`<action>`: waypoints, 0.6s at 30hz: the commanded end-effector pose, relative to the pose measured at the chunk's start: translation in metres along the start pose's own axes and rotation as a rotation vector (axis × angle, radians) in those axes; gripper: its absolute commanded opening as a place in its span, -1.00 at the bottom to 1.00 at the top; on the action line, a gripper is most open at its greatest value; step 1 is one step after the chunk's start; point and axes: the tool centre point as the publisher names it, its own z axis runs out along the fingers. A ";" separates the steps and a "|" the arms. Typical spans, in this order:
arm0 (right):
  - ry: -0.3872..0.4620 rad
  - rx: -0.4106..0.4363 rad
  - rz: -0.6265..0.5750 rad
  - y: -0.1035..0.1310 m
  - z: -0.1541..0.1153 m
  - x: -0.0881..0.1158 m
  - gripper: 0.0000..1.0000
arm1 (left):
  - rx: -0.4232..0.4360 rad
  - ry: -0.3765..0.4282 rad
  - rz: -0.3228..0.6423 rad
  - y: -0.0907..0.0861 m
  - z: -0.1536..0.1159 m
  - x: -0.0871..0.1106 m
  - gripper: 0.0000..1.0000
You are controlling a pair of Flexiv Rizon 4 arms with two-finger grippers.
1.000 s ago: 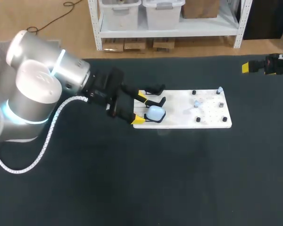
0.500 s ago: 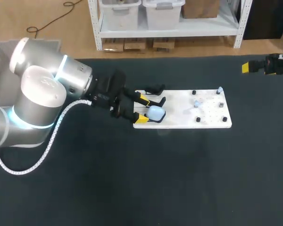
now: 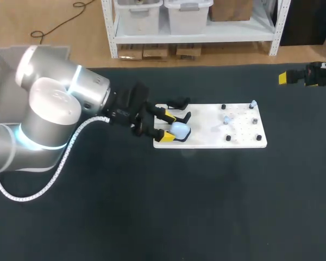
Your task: Pick up each earbud case from the left stands, insert the matching earbuds, close the lid, and place the case in the box.
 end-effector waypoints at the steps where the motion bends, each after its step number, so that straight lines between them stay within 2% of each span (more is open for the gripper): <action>1: 0.000 0.000 0.000 0.000 0.000 0.000 1.00 | -0.001 -0.001 -0.001 0.002 0.004 0.002 0.40; 18: 0.000 0.000 0.000 0.000 0.000 0.000 1.00 | 0.002 -0.003 -0.010 0.000 0.008 0.002 0.26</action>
